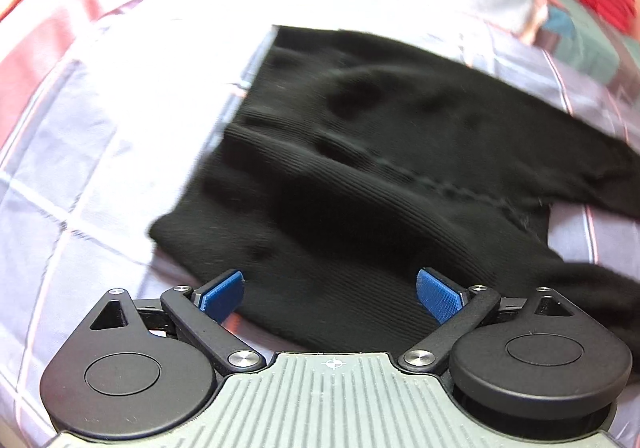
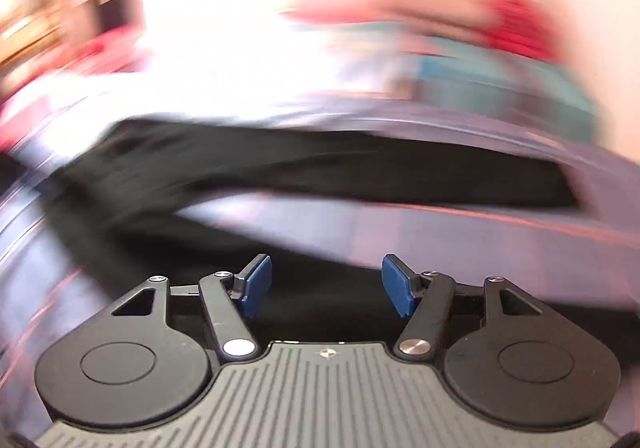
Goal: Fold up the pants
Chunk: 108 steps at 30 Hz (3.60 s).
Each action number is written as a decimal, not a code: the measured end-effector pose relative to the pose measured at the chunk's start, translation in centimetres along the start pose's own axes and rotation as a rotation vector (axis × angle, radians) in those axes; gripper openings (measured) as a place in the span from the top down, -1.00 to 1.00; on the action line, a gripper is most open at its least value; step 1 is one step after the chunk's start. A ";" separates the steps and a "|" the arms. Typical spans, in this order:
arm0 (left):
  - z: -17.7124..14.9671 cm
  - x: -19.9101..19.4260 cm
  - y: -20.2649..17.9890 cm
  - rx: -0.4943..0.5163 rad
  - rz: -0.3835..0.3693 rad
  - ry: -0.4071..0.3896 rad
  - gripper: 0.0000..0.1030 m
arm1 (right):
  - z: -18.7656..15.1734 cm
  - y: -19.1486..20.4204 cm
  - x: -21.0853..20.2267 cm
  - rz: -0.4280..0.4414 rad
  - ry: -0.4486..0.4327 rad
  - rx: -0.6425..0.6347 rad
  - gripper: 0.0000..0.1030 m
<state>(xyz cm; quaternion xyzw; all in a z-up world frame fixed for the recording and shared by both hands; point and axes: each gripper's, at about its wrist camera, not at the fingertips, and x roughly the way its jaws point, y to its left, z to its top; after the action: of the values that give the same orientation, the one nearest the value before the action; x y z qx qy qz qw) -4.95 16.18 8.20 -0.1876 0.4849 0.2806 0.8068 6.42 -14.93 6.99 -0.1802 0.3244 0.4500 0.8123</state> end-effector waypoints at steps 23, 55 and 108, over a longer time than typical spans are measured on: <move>-3.0 -4.0 10.7 -0.258 0.143 0.027 -1.00 | 5.0 25.0 16.3 0.246 -0.041 -0.608 0.79; 0.6 8.7 -2.8 0.150 0.102 0.109 -1.00 | 0.9 -0.1 3.2 -0.130 0.223 0.042 -0.54; -1.7 5.8 -1.6 0.151 0.161 0.010 -1.00 | -1.7 -6.9 0.4 -0.073 -0.002 0.400 -0.09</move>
<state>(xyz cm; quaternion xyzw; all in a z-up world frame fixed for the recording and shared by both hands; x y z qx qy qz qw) -2.96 15.50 2.33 -0.0881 0.5224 0.3062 0.7909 11.87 -19.33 5.51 -0.0267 0.3998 0.3469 0.8480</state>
